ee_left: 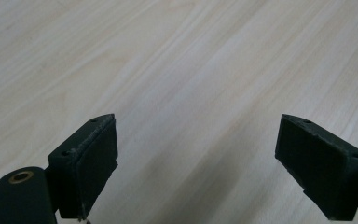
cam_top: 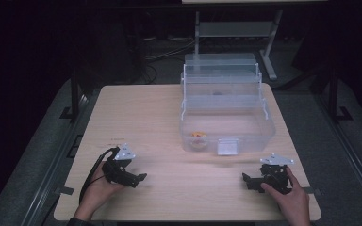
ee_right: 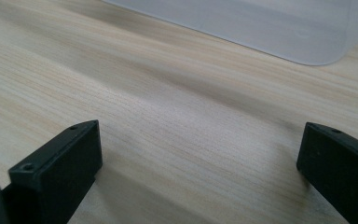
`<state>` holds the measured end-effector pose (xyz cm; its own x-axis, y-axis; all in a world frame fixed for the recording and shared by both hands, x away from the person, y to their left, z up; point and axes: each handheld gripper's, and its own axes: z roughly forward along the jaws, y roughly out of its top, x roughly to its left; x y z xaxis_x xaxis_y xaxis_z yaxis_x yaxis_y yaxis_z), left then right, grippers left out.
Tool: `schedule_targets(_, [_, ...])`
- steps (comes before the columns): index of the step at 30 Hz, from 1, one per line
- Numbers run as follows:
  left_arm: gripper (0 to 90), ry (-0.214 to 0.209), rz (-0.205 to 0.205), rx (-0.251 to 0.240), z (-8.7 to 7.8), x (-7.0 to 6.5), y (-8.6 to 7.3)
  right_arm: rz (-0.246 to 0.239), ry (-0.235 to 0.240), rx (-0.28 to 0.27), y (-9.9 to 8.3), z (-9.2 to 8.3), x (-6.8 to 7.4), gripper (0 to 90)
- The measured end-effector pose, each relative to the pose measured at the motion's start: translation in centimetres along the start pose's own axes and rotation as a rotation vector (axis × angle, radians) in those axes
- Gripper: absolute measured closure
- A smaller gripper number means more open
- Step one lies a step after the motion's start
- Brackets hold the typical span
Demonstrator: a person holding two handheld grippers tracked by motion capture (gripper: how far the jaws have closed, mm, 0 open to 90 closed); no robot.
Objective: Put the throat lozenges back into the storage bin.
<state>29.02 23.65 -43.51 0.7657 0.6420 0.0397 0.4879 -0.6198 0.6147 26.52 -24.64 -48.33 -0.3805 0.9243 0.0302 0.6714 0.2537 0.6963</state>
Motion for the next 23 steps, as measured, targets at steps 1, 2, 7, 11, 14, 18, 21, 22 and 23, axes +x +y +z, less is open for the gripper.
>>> schedule_targets(1, [12.2, 0.001, -0.004, 0.001, 0.0, 0.0, -0.3, 0.000, 0.000, 0.000, 0.0, 0.0, 0.0, 0.0])
schedule_targets(2, [12.2, 0.000, -0.005, 0.003, 0.0, 0.0, -0.5, 0.000, 0.000, 0.000, 0.0, 0.0, 0.0, 0.0])
schedule_targets(7, [11.5, 0.017, -0.037, 0.016, -0.2, 0.1, -2.0, 0.001, 0.000, 0.000, 0.0, 0.0, 0.0, 0.0])
schedule_targets(11, [11.3, 0.018, -0.057, 0.039, -0.1, 0.0, -3.3, 0.000, 0.000, 0.000, 0.0, 0.0, 0.0, 0.0])
schedule_targets(14, [11.3, 0.023, -0.060, 0.057, -0.1, 0.1, -3.9, 0.000, 0.000, 0.000, 0.0, 0.0, 0.0, 0.0])
schedule_targets(18, [11.3, 0.014, -0.075, 0.052, -0.1, 0.1, -4.2, 0.001, 0.000, 0.000, 0.0, 0.0, 0.0, 0.0])
schedule_targets(21, [11.1, 0.013, -0.073, 0.033, -0.1, 0.2, -4.4, 0.000, 0.000, 0.000, 0.0, 0.0, 0.0, 0.0])
schedule_targets(22, [11.0, 0.012, -0.074, 0.026, -0.1, 0.2, -4.5, 0.000, 0.000, 0.000, 0.0, 0.0, 0.0, 0.0])
schedule_targets(23, [11.0, 0.014, -0.068, 0.012, -0.1, 0.2, -4.6, 0.000, 0.000, 0.000, 0.0, 0.0, 0.0, 0.0])
